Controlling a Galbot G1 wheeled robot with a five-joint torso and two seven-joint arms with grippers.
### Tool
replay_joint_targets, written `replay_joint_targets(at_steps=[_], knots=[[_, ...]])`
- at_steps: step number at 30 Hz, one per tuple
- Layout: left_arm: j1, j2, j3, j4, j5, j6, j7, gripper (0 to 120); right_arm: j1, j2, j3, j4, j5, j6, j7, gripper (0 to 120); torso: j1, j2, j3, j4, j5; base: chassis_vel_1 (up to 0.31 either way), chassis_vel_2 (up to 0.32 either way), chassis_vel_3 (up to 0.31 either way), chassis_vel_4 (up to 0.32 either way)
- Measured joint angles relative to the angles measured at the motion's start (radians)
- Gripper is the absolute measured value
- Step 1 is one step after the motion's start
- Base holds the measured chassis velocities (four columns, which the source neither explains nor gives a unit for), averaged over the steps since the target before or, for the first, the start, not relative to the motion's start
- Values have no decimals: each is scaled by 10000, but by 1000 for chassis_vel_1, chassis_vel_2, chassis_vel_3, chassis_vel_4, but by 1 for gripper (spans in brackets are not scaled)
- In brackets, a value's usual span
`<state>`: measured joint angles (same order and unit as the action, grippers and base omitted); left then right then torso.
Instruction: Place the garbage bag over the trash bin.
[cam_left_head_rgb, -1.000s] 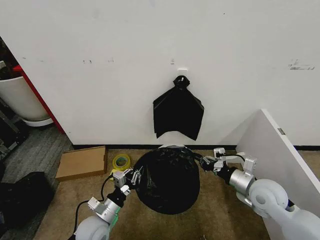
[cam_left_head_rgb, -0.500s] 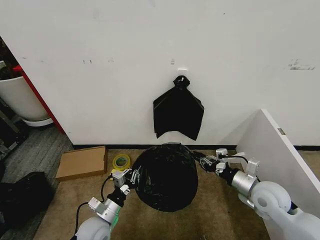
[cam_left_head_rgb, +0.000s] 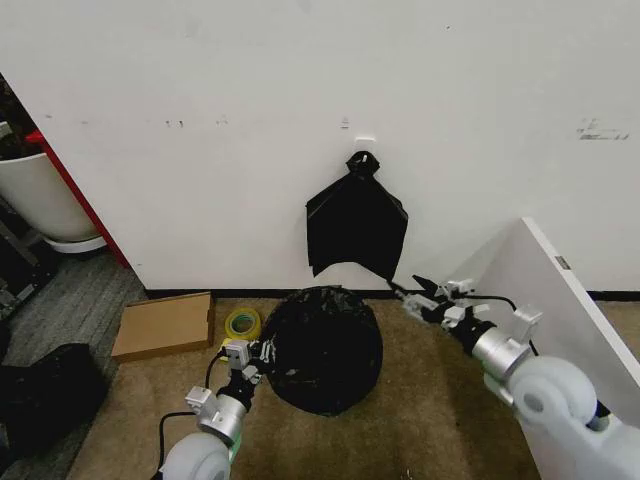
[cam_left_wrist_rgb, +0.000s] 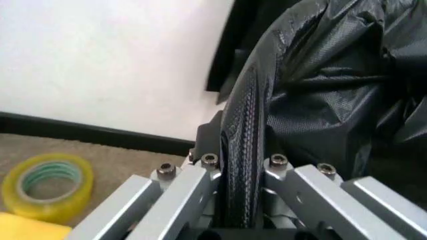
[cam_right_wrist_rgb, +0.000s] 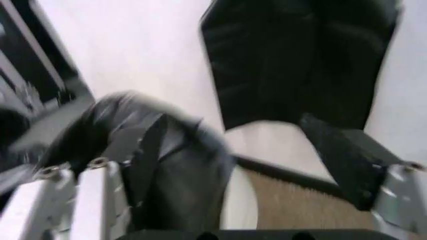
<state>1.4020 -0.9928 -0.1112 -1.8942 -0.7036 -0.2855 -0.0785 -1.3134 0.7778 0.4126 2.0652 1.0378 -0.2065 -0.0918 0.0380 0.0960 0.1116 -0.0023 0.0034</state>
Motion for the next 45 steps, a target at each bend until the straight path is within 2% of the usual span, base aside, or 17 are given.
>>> replay_joint_targets(at_steps=[1, 5, 6, 9, 11, 15, 19, 27, 30, 33, 39, 45], knots=[[-17, -43, 24, -20, -23, 149, -210, 3, -69, 35, 3, 172, -323, 2, 103, 69, 0, 0, 0, -1, 1, 0, 0, 0, 0], [-118, -180, 95, -48, -3, 487, -787, 3, -318, 161, -248, 1026, -1751, -200, 818, 52, 0, 0, 0, 0, -1, 0, 0, 0, 0], [-118, -180, 95, -48, -3, 487, -787, 3, -318, 161, -248, 1026, -1751, -200, 818, 52, 0, 0, 0, 0, -1, 0, 0, 0, 0], [-281, -341, 186, -140, 28, 768, -1392, 3, -491, 286, -695, 1780, -2562, -816, 1725, 45, 0, 0, 0, 2, 5, 0, 0, 0, 0], [-441, -570, 285, -208, 176, 946, -1767, 3, -676, 436, -961, 2310, -2819, -1609, 2134, 32, 0, 0, 0, 0, -1, 0, 0, 0, 0], [-602, -929, 491, -238, 511, 1023, -2093, 3, -722, 865, -1671, 2626, -3343, -2303, 2537, 19, 0, 0, 0, -1, 3, 0, 0, 0, 0], [-663, -882, 711, -400, 903, 1141, -2142, 3, -505, 1376, -2514, 2686, -4030, -3296, 3298, 3, 0, 0, 0, 0, 4, 0, 0, 0, 0], [-826, -816, 1321, -547, 1277, 1453, -2309, 3, 1, 2144, -3593, 2058, -5375, -4321, 3559, 0, 0, 0, 0, 0, 2, 0, 0, 0, 0], [-873, -894, 1500, -487, 1596, 1453, -2296, 3, 226, 2173, -3886, 1815, -5617, -4640, 3553, 0, 0, 0, 0, 0, 2, 0, 0, 0, 0], [-879, -976, 1676, -397, 1910, 1392, -2214, 3, 791, 2231, -4488, 1081, -6538, -4978, 3374, 0, 0, 0, 0, 0, 1, 0, 0, 0, 0], [-728, -851, 1628, -459, 2256, 1210, -2018, 3, 1515, 2565, -5359, -113, -8890, -5264, 2885, 0, 0, 0, 1, 0, 3, 0, 0, 0, 0], [-530, -852, 1613, -496, 3137, 921, -1768, 3, 2312, 2940, -6107, -1036, -9536, -5284, 2950, 0, 0, 0, 1, 1, 1, 0, 0, 0, 0]])
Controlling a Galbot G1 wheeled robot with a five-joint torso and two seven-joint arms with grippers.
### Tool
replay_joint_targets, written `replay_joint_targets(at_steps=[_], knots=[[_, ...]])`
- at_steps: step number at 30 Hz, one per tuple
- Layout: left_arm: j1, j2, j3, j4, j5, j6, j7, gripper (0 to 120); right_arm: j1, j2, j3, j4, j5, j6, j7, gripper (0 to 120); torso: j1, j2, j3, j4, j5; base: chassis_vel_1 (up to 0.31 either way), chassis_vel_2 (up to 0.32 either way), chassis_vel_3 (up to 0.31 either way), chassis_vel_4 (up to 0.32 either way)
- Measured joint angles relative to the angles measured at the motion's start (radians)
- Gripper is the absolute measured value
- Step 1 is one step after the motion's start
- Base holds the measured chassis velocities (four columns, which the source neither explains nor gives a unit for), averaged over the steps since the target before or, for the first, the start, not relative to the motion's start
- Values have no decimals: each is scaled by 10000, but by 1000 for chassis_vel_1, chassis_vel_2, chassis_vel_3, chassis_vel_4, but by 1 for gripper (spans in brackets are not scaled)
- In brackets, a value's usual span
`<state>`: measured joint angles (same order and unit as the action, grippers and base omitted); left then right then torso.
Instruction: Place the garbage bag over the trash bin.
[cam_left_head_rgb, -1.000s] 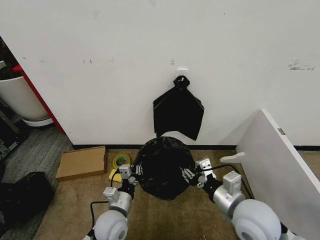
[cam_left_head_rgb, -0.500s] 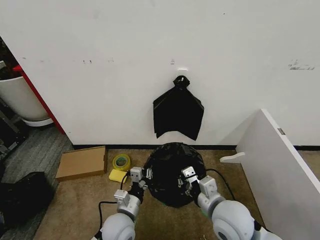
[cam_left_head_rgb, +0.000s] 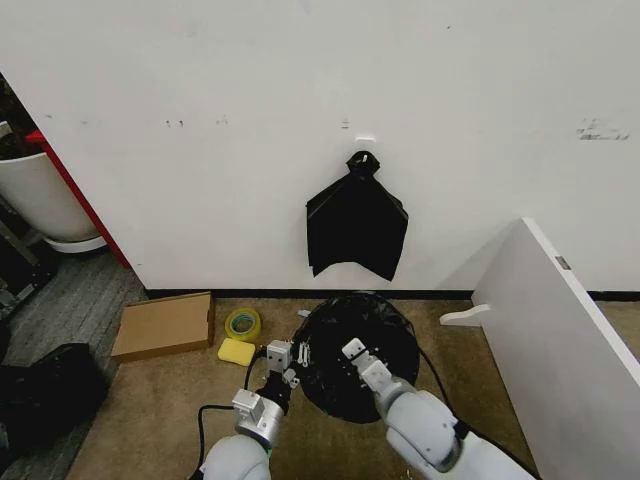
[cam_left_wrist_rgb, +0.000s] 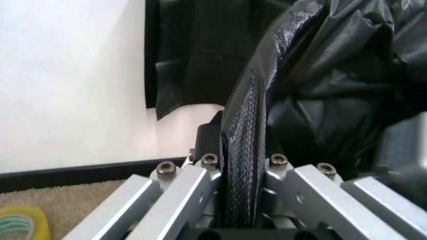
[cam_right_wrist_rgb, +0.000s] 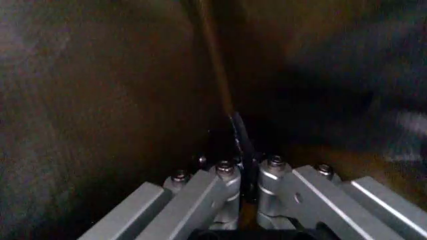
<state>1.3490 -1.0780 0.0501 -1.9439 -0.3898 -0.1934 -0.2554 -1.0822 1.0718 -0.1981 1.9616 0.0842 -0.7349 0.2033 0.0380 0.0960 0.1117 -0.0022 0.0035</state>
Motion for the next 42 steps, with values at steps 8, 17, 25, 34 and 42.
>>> replay_joint_targets(at_steps=[8, 17, 25, 34, 42], knots=[[-13, -65, 27, -19, 278, -92, 6, 3, 560, 41, -311, -901, 100, -1, 233, 0, 0, 0, 0, -1, 2, 0, 0, 0, 0], [82, -42, 36, -19, 434, -147, 99, 3, 527, -5, -446, -519, 1183, 15, 260, 0, 0, 0, -1, -2, 2, 0, 0, 0, 0], [295, 51, -11, -324, 510, -146, 144, 3, 1069, 220, -517, -1523, 746, 44, 549, 0, 0, 0, -1, 0, 3, 0, 0, 0, 0], [323, 39, -88, -353, 466, -160, 142, 3, 863, -31, -788, -1015, 543, 35, 328, 0, 0, 0, -1, -2, 0, 0, 0, 0, 0], [337, 72, -48, -351, 465, -160, 161, 3, 1548, 462, -817, -1782, 958, 55, 866, 0, 0, 0, 0, 1, 2, 0, 0, 0, 0]])
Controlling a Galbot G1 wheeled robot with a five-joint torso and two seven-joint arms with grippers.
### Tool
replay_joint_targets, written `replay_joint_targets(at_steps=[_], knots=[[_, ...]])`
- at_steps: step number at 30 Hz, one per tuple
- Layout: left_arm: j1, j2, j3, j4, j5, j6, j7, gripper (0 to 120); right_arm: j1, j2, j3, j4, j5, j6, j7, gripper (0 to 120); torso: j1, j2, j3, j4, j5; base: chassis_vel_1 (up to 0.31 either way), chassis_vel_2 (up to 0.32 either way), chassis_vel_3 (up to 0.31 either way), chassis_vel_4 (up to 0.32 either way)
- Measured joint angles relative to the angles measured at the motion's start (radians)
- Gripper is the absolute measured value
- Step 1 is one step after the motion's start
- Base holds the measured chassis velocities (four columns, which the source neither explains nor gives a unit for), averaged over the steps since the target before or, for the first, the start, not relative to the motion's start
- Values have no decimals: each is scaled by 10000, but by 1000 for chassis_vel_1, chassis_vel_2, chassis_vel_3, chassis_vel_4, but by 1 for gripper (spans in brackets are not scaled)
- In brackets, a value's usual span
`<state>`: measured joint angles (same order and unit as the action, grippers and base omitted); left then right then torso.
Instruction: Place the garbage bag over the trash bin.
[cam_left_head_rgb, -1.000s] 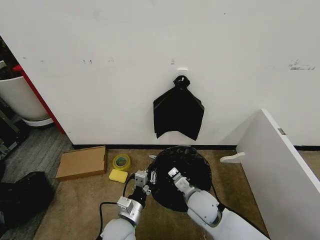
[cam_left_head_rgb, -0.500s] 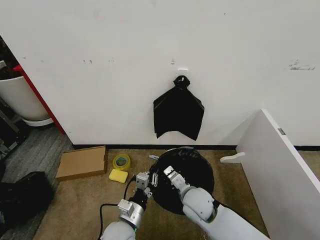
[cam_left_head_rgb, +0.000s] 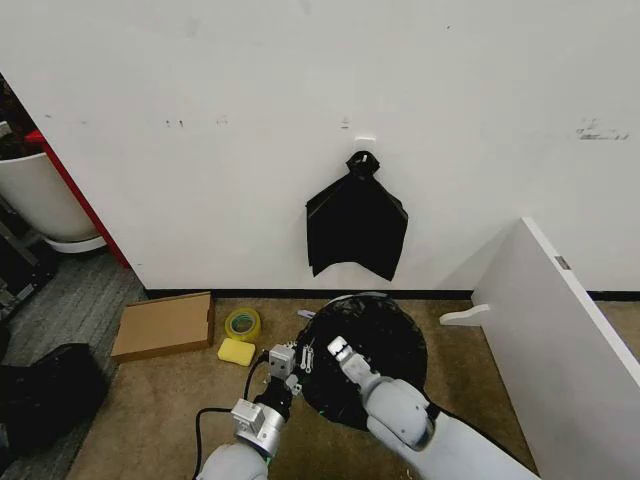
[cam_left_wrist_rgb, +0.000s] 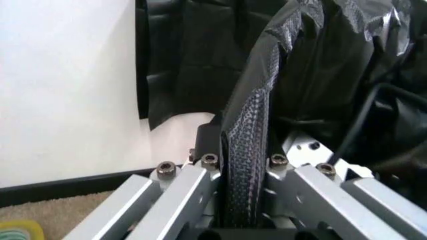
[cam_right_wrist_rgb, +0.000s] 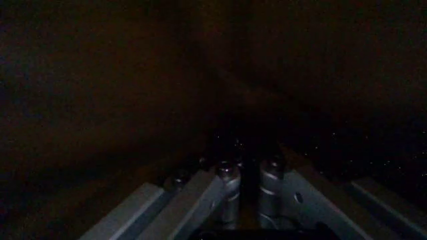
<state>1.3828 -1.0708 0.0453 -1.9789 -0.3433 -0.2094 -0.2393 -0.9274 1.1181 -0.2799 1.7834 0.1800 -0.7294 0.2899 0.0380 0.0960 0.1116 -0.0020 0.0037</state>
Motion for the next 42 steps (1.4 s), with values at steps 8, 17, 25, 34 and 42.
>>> replay_joint_targets(at_steps=[8, 17, 25, 34, 42], knots=[[-63, -5, 6, -10, -240, 1, -6, 3, -367, -364, -64, 123, -46, -17, -129, 0, 0, 0, 0, -5, -1, 0, 0, 0, 0], [76, 60, 87, -77, -250, 11, 16, 3, 165, 192, -136, -279, 445, 130, 187, 0, 0, 0, 0, 0, -1, 0, 0, 0, 0], [132, 46, 5, -172, -304, 15, 53, 3, -61, -125, -188, -188, 371, 7, 162, 0, 0, 0, 0, -4, -2, 0, 0, 0, 0], [238, 18, 22, -209, -286, 12, 121, 3, 182, 189, -247, -400, 372, 21, 279, 0, 0, 0, 0, -1, -1, 0, 0, 0, 0], [340, 13, -28, -306, -318, -8, 130, 3, -48, -77, -165, -468, 308, 48, 281, 0, 0, 0, 0, -5, -1, 0, 0, 0, 0]])
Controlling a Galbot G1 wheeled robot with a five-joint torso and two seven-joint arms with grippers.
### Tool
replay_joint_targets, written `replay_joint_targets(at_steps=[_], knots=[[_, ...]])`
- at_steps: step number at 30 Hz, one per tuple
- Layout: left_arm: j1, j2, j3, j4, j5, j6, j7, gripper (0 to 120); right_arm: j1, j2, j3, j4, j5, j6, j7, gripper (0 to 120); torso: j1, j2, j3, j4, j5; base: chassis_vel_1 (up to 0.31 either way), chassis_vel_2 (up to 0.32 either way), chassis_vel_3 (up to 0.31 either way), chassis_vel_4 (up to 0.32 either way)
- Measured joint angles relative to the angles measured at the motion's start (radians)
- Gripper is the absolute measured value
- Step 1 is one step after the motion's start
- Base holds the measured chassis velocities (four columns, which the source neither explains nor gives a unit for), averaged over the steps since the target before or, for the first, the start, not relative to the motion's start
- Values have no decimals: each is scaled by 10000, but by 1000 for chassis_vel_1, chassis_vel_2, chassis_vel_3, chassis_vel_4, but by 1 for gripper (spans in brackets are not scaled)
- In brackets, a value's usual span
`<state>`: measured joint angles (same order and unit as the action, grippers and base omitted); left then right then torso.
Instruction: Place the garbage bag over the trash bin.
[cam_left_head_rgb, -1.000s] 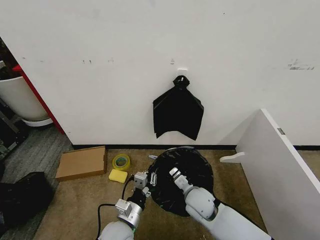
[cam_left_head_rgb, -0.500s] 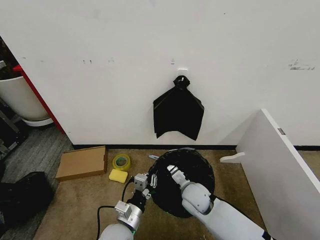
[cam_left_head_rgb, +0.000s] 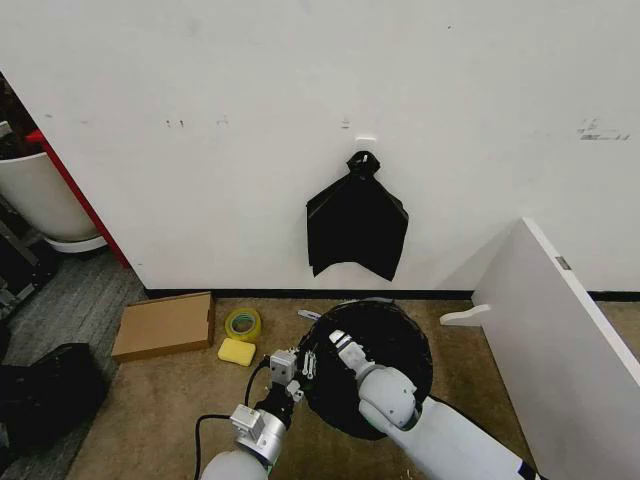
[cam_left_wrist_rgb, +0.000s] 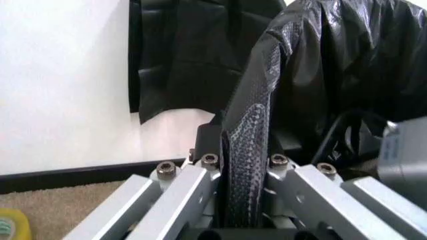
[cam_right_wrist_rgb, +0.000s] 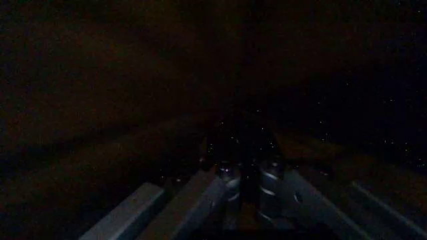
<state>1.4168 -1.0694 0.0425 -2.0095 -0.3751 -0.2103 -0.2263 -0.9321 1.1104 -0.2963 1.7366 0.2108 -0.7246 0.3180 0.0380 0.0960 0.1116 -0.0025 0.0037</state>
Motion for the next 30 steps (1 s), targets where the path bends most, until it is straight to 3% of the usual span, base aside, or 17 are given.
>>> replay_joint_targets(at_steps=[6, 23, 30], knots=[[33, -12, 3, -83, -14, -2, 41, 3, 122, 302, -58, -9, 32, -11, 97, 0, 0, 0, 0, 4, 0, 0, 0, 0, 0], [36, 88, 13, -129, -24, -39, 174, 3, 191, 202, -29, -324, -35, 122, 93, 0, 0, 0, 0, 3, 1, 0, 0, 0, 0], [-170, 90, -42, 168, -321, 75, -56, 3, -38, -219, 69, 689, 17, 113, -24, 0, 0, 0, 0, 3, 1, 0, 0, 0, 0]])
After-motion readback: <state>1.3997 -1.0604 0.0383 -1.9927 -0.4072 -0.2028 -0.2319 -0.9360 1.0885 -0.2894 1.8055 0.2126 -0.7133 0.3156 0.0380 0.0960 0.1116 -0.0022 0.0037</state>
